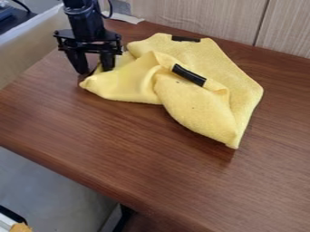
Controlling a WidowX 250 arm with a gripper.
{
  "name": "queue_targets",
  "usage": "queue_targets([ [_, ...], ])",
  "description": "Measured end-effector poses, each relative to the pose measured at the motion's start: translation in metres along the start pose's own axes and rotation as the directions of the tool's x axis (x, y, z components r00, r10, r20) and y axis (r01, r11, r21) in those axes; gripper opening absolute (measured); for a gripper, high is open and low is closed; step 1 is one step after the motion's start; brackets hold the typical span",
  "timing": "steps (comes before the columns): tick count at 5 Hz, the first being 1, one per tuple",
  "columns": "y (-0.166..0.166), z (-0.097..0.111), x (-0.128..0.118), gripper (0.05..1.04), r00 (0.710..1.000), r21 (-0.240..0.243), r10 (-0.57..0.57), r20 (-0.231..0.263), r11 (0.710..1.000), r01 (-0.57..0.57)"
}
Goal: Fold the cloth from left to right
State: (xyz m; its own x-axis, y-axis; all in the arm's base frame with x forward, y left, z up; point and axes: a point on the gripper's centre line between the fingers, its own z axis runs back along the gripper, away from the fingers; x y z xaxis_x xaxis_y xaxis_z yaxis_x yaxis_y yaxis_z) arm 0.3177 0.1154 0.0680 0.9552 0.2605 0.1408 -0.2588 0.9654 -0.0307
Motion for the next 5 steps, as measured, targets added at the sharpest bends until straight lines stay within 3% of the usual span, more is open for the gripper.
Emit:
queue_targets([
  [1,0.0,0.003,-0.004,0.374,1.0,0.006,0.001,0.001,1.0,-0.001],
  [2,0.001,0.004,-0.005,0.185,1.0,0.008,0.0,-0.006,1.0,0.0],
  [3,-0.001,0.012,-0.01,0.089,1.0,-0.004,0.003,-0.027,1.0,-0.003],
  [5,0.0,0.07,0.005,0.068,0.998,-0.035,0.047,0.05,0.998,-0.045],
])
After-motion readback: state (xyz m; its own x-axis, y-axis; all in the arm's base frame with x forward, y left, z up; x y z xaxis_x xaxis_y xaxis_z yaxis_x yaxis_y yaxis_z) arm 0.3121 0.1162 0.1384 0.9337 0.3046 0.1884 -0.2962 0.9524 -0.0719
